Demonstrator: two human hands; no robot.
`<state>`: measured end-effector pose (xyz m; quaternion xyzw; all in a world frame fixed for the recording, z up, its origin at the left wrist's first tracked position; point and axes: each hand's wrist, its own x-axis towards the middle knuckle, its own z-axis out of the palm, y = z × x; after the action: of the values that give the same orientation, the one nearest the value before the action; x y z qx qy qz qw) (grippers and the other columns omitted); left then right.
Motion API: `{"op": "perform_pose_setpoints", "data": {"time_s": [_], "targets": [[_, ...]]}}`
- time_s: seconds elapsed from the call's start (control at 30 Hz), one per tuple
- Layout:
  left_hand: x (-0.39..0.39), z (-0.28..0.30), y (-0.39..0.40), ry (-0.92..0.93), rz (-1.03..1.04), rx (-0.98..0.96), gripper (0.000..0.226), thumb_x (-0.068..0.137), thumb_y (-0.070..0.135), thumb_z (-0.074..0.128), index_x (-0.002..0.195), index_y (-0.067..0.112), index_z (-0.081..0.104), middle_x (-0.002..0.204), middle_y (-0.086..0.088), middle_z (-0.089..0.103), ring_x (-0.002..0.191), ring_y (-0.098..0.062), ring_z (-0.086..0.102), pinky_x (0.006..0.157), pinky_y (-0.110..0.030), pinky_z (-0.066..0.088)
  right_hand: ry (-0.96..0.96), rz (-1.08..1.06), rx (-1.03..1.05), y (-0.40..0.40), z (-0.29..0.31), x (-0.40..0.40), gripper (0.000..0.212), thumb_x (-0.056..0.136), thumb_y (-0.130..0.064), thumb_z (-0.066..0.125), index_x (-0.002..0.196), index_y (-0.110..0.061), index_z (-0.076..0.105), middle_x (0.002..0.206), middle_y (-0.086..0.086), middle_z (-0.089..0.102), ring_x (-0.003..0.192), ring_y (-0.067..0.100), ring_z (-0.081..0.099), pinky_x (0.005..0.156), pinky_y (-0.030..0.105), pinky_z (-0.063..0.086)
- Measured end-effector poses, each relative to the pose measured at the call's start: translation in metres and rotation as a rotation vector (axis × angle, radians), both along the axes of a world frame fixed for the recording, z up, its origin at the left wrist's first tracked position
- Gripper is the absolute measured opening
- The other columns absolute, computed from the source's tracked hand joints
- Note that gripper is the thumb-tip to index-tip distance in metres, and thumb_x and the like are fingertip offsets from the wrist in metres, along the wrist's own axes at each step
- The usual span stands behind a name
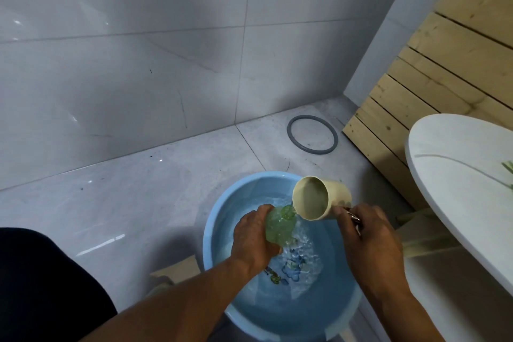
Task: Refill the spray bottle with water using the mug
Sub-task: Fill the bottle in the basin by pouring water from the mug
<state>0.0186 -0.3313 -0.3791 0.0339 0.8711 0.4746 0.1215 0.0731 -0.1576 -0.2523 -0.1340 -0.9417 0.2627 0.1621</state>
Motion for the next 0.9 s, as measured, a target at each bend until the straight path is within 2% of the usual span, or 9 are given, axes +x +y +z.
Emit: {"op": "perform_pose_setpoints", "data": {"time_s": [0.07, 0.2, 0.3, 0.37, 0.47, 0.57, 0.67, 0.83, 0.9], "targets": [[-0.0005, -0.0009, -0.0013, 0.044, 0.012, -0.035, 0.073, 0.060, 0.023, 0.085, 0.123, 0.038, 0.053, 0.114, 0.009, 0.063, 0.106, -0.017, 0.061, 0.089, -0.033, 0.055, 0.007, -0.002, 0.003, 0.0010, -0.0009, -0.0003, 0.024, 0.091, -0.040, 0.060, 0.078, -0.020, 0.059, 0.078, -0.003, 0.050, 0.067, 0.019, 0.049, 0.062, 0.029, 0.033], [-0.0014, 0.0000, -0.0021, 0.028, 0.013, -0.011, 0.066, 0.064, 0.016, 0.084, 0.121, 0.033, 0.055, 0.113, 0.007, 0.064, 0.103, -0.014, 0.058, 0.076, -0.010, 0.049, 0.020, 0.003, 0.018, 0.0004, -0.0004, -0.0006, 0.022, 0.092, -0.037, 0.062, 0.077, -0.021, 0.058, 0.078, -0.003, 0.050, 0.066, 0.019, 0.049, 0.061, 0.029, 0.033], [-0.0011, -0.0001, 0.0002, 0.060, 0.001, -0.045, 0.069, 0.061, 0.022, 0.085, 0.122, 0.033, 0.054, 0.111, 0.007, 0.064, 0.103, -0.018, 0.062, 0.091, -0.035, 0.054, 0.034, 0.023, 0.012, -0.0017, 0.0022, -0.0001, 0.021, 0.092, -0.035, 0.063, 0.075, -0.027, 0.052, 0.076, -0.005, 0.048, 0.065, 0.018, 0.048, 0.060, 0.029, 0.032], [-0.0005, 0.0013, 0.0008, 0.002, 0.006, -0.004, 0.076, 0.055, 0.024, 0.084, 0.121, 0.041, 0.052, 0.113, 0.011, 0.064, 0.106, -0.017, 0.060, 0.091, -0.037, 0.054, 0.034, 0.025, 0.020, -0.0012, 0.0021, -0.0002, 0.021, 0.092, -0.035, 0.063, 0.075, -0.026, 0.053, 0.076, -0.005, 0.048, 0.065, 0.019, 0.049, 0.060, 0.030, 0.033], [0.0001, -0.0006, 0.0022, -0.013, 0.012, 0.014, 0.078, 0.055, 0.024, 0.084, 0.122, 0.044, 0.049, 0.115, 0.013, 0.063, 0.109, -0.015, 0.058, 0.088, -0.029, 0.053, 0.041, 0.024, 0.043, -0.0006, 0.0019, -0.0010, 0.022, 0.091, -0.035, 0.063, 0.074, -0.023, 0.055, 0.075, -0.005, 0.047, 0.065, 0.018, 0.048, 0.060, 0.029, 0.033], [-0.0009, -0.0030, 0.0010, -0.048, 0.027, 0.059, 0.074, 0.060, 0.016, 0.085, 0.120, 0.043, 0.052, 0.117, 0.010, 0.062, 0.108, -0.013, 0.057, 0.070, -0.005, 0.043, 0.044, 0.025, 0.046, -0.0006, 0.0024, -0.0010, 0.023, 0.091, -0.035, 0.064, 0.074, -0.023, 0.054, 0.075, -0.004, 0.047, 0.064, 0.019, 0.047, 0.060, 0.030, 0.033], [-0.0022, -0.0052, 0.0005, -0.056, 0.039, 0.087, 0.062, 0.068, 0.008, 0.083, 0.114, 0.040, 0.055, 0.115, 0.008, 0.062, 0.105, -0.013, 0.056, 0.066, -0.001, 0.042, 0.045, 0.027, 0.053, -0.0006, 0.0029, -0.0007, 0.022, 0.091, -0.035, 0.064, 0.076, -0.021, 0.056, 0.076, -0.004, 0.047, 0.064, 0.018, 0.047, 0.060, 0.030, 0.033], [-0.0007, 0.0010, 0.0006, -0.046, 0.028, 0.024, 0.077, 0.057, 0.017, 0.086, 0.122, 0.042, 0.051, 0.117, 0.010, 0.062, 0.110, -0.017, 0.056, 0.090, -0.032, 0.054, 0.043, 0.030, 0.064, -0.0005, 0.0031, -0.0009, 0.021, 0.091, -0.035, 0.064, 0.077, -0.020, 0.059, 0.077, -0.003, 0.048, 0.066, 0.021, 0.049, 0.060, 0.031, 0.035], [0.0004, 0.0040, 0.0011, -0.033, 0.022, 0.017, 0.079, 0.057, 0.018, 0.086, 0.124, 0.041, 0.051, 0.116, 0.011, 0.063, 0.110, -0.016, 0.057, 0.091, -0.031, 0.052, 0.045, 0.032, 0.066, -0.0012, 0.0034, -0.0007, 0.022, 0.091, -0.036, 0.064, 0.077, -0.019, 0.059, 0.077, -0.003, 0.048, 0.066, 0.021, 0.048, 0.061, 0.030, 0.034]]}}
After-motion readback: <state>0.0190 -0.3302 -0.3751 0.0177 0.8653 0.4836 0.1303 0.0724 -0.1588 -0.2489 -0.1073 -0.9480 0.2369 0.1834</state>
